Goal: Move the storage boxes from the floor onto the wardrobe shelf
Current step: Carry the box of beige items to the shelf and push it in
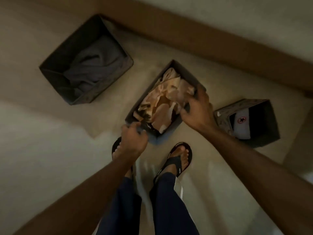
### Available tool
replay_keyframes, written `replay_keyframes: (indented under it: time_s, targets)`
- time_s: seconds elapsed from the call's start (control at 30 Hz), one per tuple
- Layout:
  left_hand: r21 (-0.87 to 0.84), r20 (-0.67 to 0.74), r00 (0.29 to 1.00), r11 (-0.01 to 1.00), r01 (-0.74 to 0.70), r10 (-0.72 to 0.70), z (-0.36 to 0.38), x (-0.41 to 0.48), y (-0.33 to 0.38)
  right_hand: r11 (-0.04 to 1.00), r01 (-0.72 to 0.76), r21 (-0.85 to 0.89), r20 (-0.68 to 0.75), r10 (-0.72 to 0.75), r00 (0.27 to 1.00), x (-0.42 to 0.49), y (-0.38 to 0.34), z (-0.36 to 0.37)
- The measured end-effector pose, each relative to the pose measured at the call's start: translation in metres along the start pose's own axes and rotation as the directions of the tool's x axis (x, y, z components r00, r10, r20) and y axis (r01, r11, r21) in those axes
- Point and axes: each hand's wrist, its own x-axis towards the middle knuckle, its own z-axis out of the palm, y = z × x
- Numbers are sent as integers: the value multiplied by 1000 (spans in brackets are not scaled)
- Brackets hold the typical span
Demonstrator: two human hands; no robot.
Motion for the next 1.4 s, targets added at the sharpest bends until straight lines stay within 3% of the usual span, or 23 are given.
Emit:
replay_keyframes:
  time_s: [0.17, 0.3, 0.47, 0.57, 0.73, 0.83, 1.03, 1.2, 1.4]
  targets:
    - [42, -126, 987, 995, -95, 100, 24, 10, -19, 991, -66, -117, -59, 59, 997, 50, 7, 19]
    - [129, -151, 988, 991, -21, 40, 23, 4, -31, 987, -97, -130, -23, 95, 995, 60, 8, 15]
    - [94, 26, 1000, 996, 9, -12, 18, 18, -50, 993, -71, -95, 21, 73, 997, 40, 14, 18]
    - [36, 30, 1000, 999, 5, -6, 1, 10, -35, 988, -23, -150, 44, 30, 999, 17, 23, 25]
    - [156, 19, 999, 986, -52, 50, -33, -6, -38, 995, -48, -83, 128, 58, 990, -42, 25, 28]
    - [252, 80, 993, 962, -102, 84, -64, -27, -39, 994, -103, -22, 126, 105, 986, -88, 19, 17]
    - [362, 174, 970, 905, -222, 168, -136, -116, -2, 960, -258, 108, 121, 245, 962, -195, -19, -41]
    - [406, 214, 941, 852, -329, 262, -220, -235, 80, 877, -415, 242, 114, 399, 910, -302, -73, -161]
    - [443, 187, 868, 750, -492, 460, -306, -354, 174, 849, -374, 373, -56, 423, 904, -403, -115, -291]
